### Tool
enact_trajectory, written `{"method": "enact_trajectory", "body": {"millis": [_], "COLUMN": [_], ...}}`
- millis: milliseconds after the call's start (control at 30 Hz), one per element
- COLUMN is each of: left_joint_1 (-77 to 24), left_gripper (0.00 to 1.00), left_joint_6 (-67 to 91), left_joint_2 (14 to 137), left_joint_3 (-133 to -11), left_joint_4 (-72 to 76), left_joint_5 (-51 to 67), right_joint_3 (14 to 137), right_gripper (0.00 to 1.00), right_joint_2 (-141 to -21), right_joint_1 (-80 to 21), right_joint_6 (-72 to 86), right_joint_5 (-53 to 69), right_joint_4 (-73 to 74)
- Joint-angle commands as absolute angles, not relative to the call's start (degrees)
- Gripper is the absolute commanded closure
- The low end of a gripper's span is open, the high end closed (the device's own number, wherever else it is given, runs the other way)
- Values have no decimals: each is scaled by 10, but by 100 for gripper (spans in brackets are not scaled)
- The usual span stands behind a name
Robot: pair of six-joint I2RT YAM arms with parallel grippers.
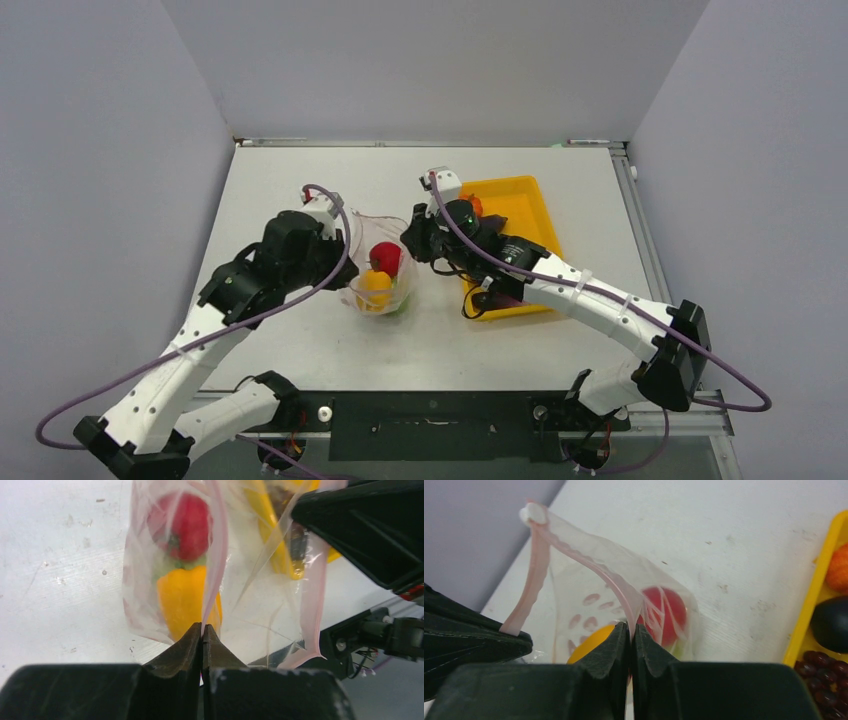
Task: Place the food in the zip-top bag and seal the zipper
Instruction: Adjust the zipper food storage bag at the center of the board.
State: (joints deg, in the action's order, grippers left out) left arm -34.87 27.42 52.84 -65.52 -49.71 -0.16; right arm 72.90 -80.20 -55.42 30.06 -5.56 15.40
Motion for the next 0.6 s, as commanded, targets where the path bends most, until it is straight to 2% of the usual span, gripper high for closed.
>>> {"method": "enact_trajectory", "body": {"millis": [0,167,567], "left_joint_1": [-332,-330,-330], "left_gripper": [100,100,100], "left_joint_6": [294,294,277], "left_joint_2": [561,568,522], "left_joint_3": [-614,-617,-731], "left_joint_4": [-424,-407,-435], "left_joint_5": [-7,15,41], "right_joint_3": [698,697,745], "right_gripper": [95,95,95], "right_joint_2": [-806,-789,-731], "right_joint_1": [-524,-522,-538], "right_joint_6": [299,292,275], "right_joint_5": [-54,-57,-51], "right_joint_4": [130,132,141]}}
